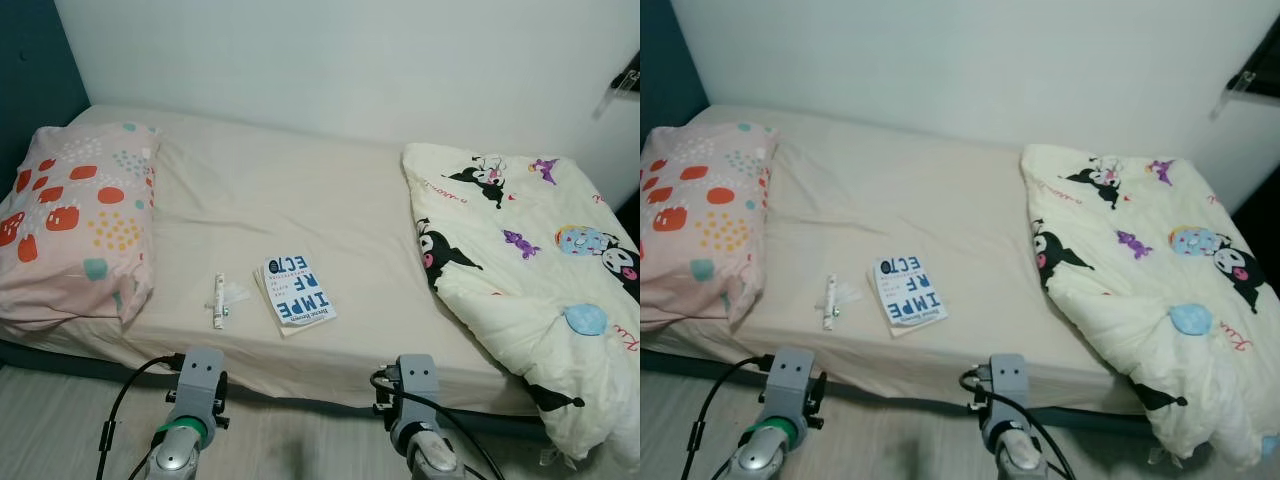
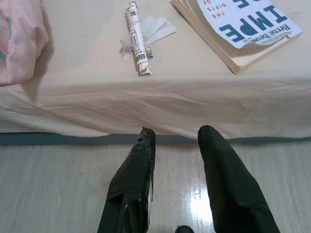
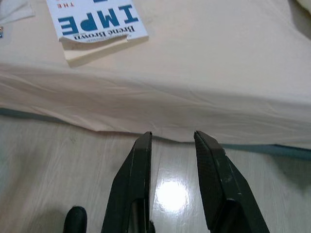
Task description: Clean up the room
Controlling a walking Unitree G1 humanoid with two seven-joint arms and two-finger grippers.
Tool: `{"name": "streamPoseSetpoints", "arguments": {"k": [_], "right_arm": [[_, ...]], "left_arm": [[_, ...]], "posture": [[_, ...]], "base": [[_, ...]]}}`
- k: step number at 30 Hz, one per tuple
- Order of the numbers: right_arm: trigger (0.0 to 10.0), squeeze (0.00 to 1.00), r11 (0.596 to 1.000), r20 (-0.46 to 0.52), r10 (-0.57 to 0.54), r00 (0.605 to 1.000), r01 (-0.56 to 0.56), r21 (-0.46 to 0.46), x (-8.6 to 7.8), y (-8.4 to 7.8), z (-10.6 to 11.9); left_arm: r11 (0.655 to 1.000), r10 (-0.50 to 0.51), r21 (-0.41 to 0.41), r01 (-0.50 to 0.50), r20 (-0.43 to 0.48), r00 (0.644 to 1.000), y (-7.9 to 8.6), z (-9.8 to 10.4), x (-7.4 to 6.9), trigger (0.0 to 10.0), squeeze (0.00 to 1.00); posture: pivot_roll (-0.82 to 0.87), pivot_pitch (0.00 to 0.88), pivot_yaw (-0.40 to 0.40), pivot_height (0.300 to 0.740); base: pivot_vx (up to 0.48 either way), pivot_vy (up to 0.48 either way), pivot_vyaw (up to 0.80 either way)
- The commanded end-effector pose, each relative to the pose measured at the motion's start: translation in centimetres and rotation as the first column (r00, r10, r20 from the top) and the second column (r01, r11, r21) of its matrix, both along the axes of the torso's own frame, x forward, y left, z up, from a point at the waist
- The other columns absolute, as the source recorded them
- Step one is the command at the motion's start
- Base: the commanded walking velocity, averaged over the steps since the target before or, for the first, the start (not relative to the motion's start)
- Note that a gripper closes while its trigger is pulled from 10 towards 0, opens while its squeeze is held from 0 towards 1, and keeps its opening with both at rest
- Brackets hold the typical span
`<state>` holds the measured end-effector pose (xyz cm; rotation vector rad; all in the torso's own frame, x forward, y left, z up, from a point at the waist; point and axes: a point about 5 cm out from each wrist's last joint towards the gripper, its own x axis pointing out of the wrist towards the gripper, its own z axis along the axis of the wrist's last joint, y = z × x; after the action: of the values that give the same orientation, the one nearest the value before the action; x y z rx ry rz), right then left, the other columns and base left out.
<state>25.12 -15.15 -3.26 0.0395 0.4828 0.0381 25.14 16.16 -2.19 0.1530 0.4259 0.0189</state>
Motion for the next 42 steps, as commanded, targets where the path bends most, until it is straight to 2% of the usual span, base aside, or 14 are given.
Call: {"name": "streamPoseSetpoints", "arguments": {"k": [1,24,35,36,39,42], "right_arm": [[10.0,0.0,1.0,0.005,0.0,1.0,0.0,-0.005,0.0,-0.2,0.0],[10.0,0.0,0.999,0.021,0.023,1.0,-0.022,-0.024,0.0,-0.3,0.2],[10.0,0.0,0.999,0.01,0.029,1.0,-0.029,-0.042,-0.6,-0.5,-0.2],[10.0,0.0,0.999,0.009,0.027,1.0,-0.026,-0.04,-0.6,-0.5,-0.2],[10.0,0.0,0.998,0.009,0.041,0.999,-0.041,-0.048,-0.8,-0.3,-0.3],[10.0,0.0,0.999,0.005,0.033,0.999,-0.033,-0.043,-1.0,-0.3,-0.5]], "left_arm": [[1.0,-0.002,-0.006,0.002,0.004,1.0,-0.1,0.2,0.2,10.0,0.0],[1.0,0.013,0.017,-0.014,0.034,0.999,-0.1,0.6,0.3,10.0,0.0],[0.999,0.013,0.046,-0.015,0.052,0.999,-0.1,0.9,0.5,10.0,0.0],[0.999,0.023,0.032,-0.025,0.046,0.999,0.0,0.8,0.5,10.0,0.0],[0.995,0.072,-0.079,-0.068,0.052,0.996,0.0,1.1,0.8,10.0,0.0],[0.997,0.051,-0.062,-0.048,0.05,0.997,-0.1,1.1,0.7,10.0,0.0]], "posture": [[0.01,0.0,-0.011,0.74],[0.0,0.0,-0.016,0.74],[-0.01,0.0,-0.023,0.74],[-0.01,0.0,-0.023,0.74],[-0.01,0.0,-0.024,0.74],[-0.01,0.0,-0.026,0.74]], "base": [[0.0,-0.379,0.0],[0.0,-0.468,0.0],[0.0,-0.48,0.0],[0.0,-0.285,0.0],[0.0,0.48,0.0],[0.0,0.48,0.0]]}}
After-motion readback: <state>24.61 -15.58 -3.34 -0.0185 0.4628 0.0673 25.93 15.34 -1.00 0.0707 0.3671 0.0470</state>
